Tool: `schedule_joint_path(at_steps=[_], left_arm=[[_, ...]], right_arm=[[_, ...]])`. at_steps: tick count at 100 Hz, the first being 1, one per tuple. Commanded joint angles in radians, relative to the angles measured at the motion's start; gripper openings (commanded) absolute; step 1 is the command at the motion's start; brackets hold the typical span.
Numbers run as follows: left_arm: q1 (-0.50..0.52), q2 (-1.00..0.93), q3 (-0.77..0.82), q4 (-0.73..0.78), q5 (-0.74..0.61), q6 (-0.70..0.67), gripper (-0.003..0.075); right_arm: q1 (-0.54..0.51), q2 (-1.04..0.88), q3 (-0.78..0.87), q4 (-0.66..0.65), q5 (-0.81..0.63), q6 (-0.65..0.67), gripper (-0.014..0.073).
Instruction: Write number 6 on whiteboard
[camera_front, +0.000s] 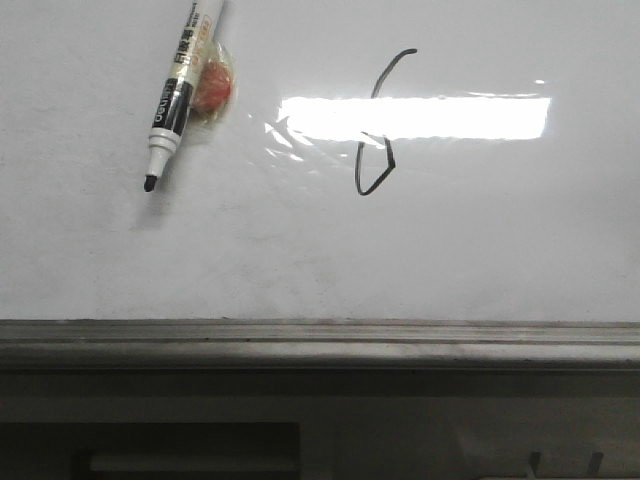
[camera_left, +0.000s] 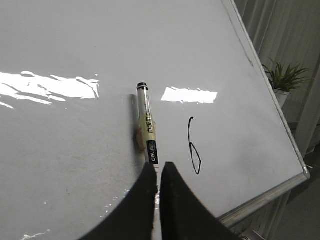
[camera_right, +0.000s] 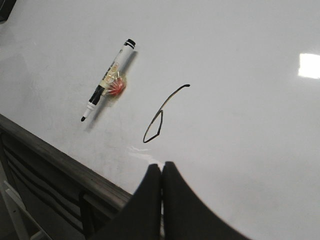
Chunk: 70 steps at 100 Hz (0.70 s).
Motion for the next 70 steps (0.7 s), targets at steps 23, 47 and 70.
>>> schedule_joint_path(at_steps=[23, 47, 70], left_arm=[[-0.001, -0.020, -0.028, -0.017, 0.023, 0.002, -0.0020], [-0.001, -0.020, -0.013, 0.031, 0.023, 0.002, -0.0020], [0.060, 0.010, 0.038, 0.679, -0.095, -0.573, -0.0020]], right_arm=[[-0.005, 0.012, -0.016, 0.029, -0.060, -0.007, -0.0045], [-0.005, 0.012, -0.015, 0.029, -0.060, -0.007, -0.0045], [-0.005, 0.012, -0.015, 0.029, -0.060, -0.007, -0.0045]])
